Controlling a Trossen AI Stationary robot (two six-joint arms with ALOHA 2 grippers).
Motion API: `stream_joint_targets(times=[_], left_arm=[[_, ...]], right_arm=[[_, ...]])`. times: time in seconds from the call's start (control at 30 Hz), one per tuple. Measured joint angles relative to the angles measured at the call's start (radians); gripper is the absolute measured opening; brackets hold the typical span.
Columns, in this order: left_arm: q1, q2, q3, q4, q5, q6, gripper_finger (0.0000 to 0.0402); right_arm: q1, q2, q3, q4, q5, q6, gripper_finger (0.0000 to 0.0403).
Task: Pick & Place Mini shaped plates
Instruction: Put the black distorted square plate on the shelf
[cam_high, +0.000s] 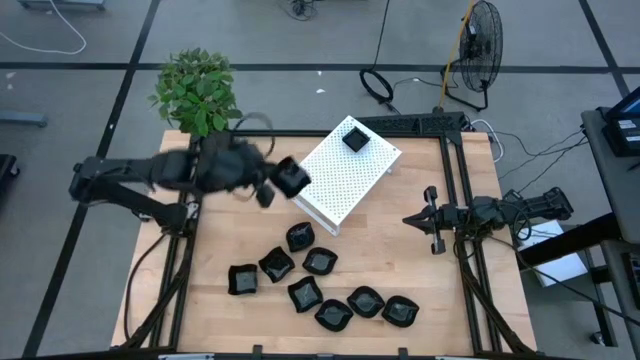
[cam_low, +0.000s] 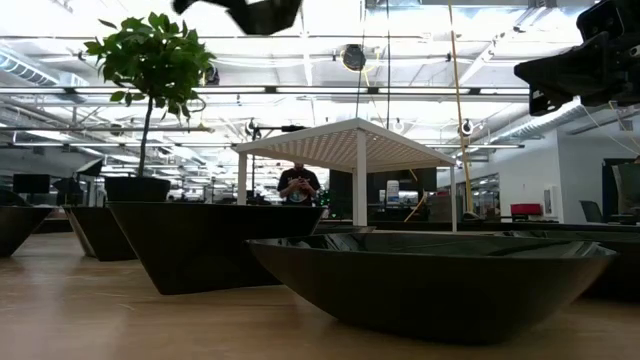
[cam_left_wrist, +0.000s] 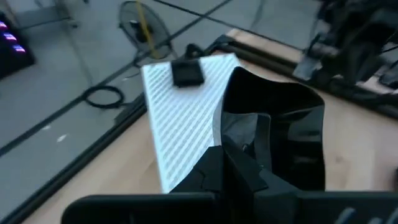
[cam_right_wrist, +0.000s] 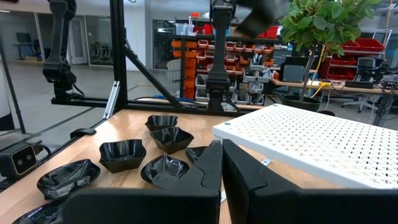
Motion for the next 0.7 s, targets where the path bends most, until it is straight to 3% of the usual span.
stream_joint_targets(times=[0.13, 0.3, 0.5, 0.7], left_arm=[[0.160, 0.141, 0.172, -0.030, 0.211, 0.100, 0.0003], [0.313, 0.353, 0.320, -0.051, 0.376, 0.180, 0.0002], [0.412, 0.522, 0.368, -0.044, 0.398, 0.194, 0.0004], [0.455, 0.600, 0.369, -0.043, 0.422, 0.065, 0.0004]], right_arm=[[0.000, 0.000, 0.000, 0.003, 0.000, 0.000, 0.0000], [0.000, 0.000, 0.000, 0.004, 0.000, 0.000, 0.0000], [0.000, 0.000, 0.000, 0.009, 0.001, 0.000, 0.0000], [0.000, 0.000, 0.000, 0.013, 0.001, 0.000, 0.0000]])
